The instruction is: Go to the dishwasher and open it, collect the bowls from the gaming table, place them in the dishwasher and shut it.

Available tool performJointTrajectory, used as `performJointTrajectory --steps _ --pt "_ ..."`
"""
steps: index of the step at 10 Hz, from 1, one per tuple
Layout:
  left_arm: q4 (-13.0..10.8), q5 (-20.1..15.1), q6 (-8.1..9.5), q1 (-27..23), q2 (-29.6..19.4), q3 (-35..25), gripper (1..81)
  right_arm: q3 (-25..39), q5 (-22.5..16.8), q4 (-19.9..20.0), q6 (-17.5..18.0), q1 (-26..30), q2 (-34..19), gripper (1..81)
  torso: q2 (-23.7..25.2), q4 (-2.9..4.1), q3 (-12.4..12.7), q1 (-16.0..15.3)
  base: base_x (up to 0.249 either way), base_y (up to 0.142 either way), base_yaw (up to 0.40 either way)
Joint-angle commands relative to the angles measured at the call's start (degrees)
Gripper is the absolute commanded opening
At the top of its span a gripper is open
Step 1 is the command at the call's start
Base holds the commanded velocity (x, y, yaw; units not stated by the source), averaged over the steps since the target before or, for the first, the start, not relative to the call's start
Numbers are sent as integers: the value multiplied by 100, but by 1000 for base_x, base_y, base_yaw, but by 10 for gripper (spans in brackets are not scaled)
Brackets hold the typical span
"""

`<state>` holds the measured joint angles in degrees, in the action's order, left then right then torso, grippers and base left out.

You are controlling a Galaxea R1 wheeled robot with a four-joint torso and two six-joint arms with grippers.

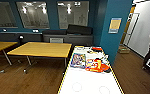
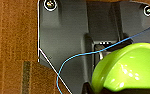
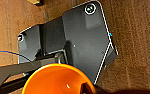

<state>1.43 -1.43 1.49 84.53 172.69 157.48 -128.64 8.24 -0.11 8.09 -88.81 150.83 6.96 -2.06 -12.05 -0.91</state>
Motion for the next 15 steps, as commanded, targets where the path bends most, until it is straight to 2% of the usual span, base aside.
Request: performJointTrajectory --steps 1,2,5,14,15 --pt "-55 -350 -26 -169 -6 20 10 33 -332 -94 -27 166 -156 10 0 0 364 0 0 0 0" --pt "-55 -350 -26 -169 3 20 10 33 -332 -94 -27 166 -156 10 0 0 135 2 0 0 0" --pt "-55 -350 -26 -169 29 20 10 -20 -332 -94 -27 157 -78 10 6 0 290 11 0 0 0" --pt "-46 -323 -26 -116 -24 20 10 -424 -332 -103 -36 95 248 10 9 0 277 15 -57 0 0" --pt "-37 -323 -26 -107 -24 20 10 -590 -332 -208 -45 104 370 10 13 0 277 20 -78 0 0"
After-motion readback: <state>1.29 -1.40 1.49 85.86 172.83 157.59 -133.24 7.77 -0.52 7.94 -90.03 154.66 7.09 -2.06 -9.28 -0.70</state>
